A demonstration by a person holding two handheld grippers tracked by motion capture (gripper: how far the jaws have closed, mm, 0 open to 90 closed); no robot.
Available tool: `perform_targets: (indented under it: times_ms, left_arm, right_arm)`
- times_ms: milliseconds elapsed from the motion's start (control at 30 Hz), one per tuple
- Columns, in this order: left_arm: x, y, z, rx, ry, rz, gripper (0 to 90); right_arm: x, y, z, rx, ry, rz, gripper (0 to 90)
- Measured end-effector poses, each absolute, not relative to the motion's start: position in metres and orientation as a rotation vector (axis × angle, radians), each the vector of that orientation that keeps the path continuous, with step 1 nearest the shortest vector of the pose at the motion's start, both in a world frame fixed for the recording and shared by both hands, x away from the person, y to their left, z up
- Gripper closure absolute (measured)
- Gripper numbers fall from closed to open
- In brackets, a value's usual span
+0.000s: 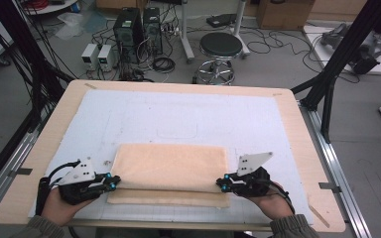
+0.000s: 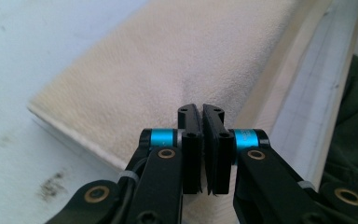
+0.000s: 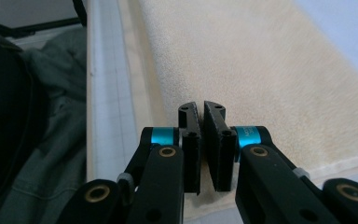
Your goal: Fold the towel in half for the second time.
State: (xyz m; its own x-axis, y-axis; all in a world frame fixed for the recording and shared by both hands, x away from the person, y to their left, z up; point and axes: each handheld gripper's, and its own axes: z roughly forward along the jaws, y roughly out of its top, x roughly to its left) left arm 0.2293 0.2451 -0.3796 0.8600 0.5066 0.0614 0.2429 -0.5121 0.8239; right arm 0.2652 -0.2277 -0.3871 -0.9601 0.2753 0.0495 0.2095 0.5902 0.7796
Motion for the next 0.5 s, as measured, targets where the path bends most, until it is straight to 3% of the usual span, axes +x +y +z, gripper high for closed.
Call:
perform_targets:
  times_ms: [100, 233, 333, 500]
  left_arm:
    - [0.223, 0.244, -0.379, 2.14, 0.526, 0.363, 85.8]
    - [0.216, 0.241, -0.409, 2.234, 0.537, 0.265, 84.8]
    - [0.216, 0.239, -0.423, 2.265, 0.56, 0.223, 72.4]
    - [0.221, 0.245, -0.408, 2.214, 0.579, 0.293, 61.5]
  right_arm:
    - [0.258, -0.228, -0.381, 0.381, 2.742, 1.313, 85.5]
    - [0.253, -0.225, -0.403, 0.39, 2.835, 1.254, 83.0]
    - [0.255, -0.223, -0.42, 0.433, 2.884, 1.251, 76.1]
    - [0.261, -0.227, -0.403, 0.465, 2.809, 1.345, 67.0]
